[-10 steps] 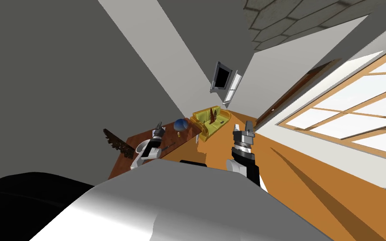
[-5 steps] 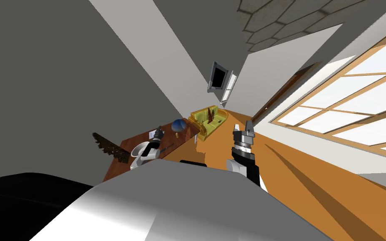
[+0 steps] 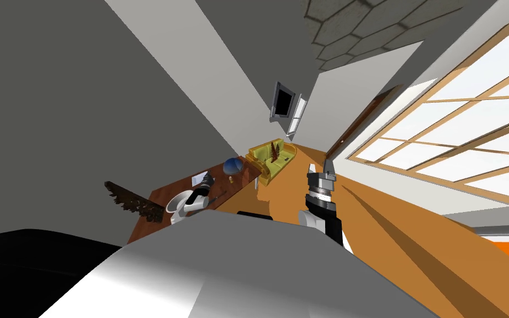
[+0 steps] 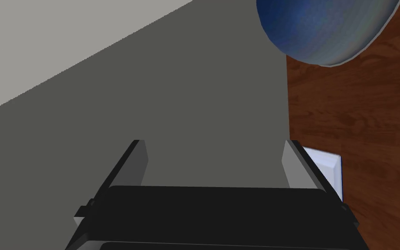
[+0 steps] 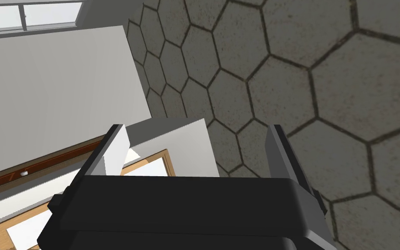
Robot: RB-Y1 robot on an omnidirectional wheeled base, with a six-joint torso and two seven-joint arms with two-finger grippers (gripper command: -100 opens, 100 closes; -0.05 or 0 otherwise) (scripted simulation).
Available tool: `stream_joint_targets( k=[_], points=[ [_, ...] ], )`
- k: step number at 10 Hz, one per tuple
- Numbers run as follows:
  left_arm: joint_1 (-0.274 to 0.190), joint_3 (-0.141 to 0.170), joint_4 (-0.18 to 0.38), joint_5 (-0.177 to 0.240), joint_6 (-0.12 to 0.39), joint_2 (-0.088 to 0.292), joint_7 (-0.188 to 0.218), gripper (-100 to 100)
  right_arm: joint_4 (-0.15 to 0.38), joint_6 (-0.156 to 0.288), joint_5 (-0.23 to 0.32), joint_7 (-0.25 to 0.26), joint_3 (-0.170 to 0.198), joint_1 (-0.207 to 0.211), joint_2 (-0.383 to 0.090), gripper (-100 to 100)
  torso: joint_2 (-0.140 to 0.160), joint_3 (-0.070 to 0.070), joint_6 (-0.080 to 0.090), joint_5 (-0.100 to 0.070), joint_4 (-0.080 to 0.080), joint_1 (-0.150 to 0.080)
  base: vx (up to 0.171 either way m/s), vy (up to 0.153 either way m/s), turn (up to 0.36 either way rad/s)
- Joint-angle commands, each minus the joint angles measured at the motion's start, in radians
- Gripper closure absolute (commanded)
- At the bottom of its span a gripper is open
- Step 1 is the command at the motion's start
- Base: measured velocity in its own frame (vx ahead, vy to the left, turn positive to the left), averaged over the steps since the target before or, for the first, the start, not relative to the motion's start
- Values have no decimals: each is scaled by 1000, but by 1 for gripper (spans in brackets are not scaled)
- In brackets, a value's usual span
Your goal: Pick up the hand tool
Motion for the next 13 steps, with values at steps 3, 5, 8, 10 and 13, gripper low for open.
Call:
stream_joint_targets(
  k=[3,5,8,10,13],
  points=[
    [-21,18,93,39,56,22,4,-100,0,0,0,0,0,0,0,0,0,0,0,0,0,0,4,2,-64],
    [-35,32,159,66,93,35,6,-100,0,0,0,0,0,0,0,0,0,0,0,0,0,0,9,6,-103],
    [-50,44,232,92,138,47,8,-100,0,0,0,0,0,0,0,0,0,0,0,0,0,0,8,11,-86],
    [-65,57,292,118,179,58,10,-100,0,0,0,0,0,0,0,0,0,0,-1,0,0,0,4,7,-64],
    [-79,69,355,144,219,67,12,-100,0,0,0,0,0,0,0,0,0,0,-1,0,0,0,3,10,-58]
  ],
)
